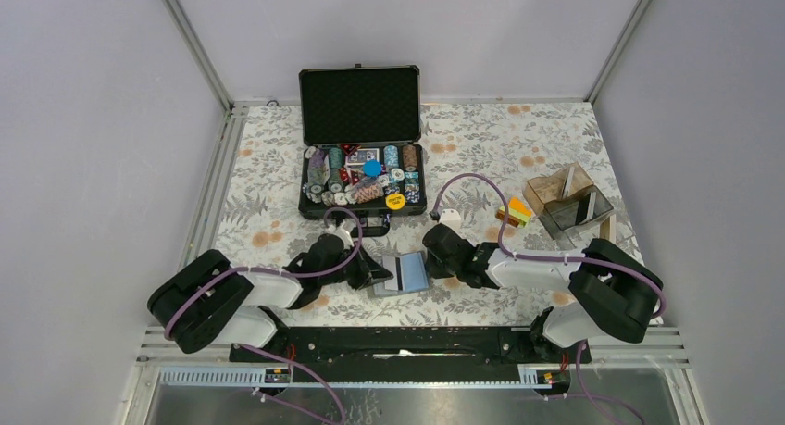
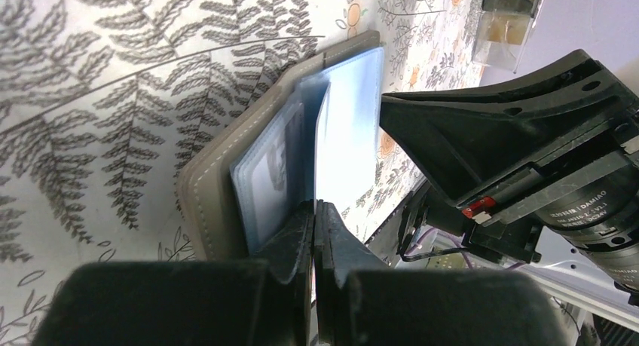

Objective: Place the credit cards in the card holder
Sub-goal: Insert the credit card into the card holder.

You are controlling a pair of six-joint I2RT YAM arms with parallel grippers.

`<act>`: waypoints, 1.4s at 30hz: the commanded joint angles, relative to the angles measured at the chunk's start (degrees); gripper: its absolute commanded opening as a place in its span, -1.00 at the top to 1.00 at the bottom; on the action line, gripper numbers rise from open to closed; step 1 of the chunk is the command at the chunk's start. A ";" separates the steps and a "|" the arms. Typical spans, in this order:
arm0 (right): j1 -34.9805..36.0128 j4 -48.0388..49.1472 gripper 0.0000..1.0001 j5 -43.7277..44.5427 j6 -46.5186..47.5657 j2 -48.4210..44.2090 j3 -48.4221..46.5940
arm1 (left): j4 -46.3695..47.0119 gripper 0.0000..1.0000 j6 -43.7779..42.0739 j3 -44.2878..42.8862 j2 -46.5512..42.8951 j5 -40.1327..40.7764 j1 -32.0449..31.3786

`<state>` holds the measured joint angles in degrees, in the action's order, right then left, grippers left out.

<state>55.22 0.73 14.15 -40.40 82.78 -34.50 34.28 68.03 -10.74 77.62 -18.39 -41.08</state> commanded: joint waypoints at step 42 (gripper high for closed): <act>0.58 -2.65 0.75 1.89 -0.95 1.11 -0.78 | 8.53 1.00 11.81 5.71 0.63 15.98 -7.69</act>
<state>55.24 0.67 14.44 -40.62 82.94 -34.54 44.38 78.61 -7.14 80.73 -6.17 -48.45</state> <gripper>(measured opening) 0.132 0.022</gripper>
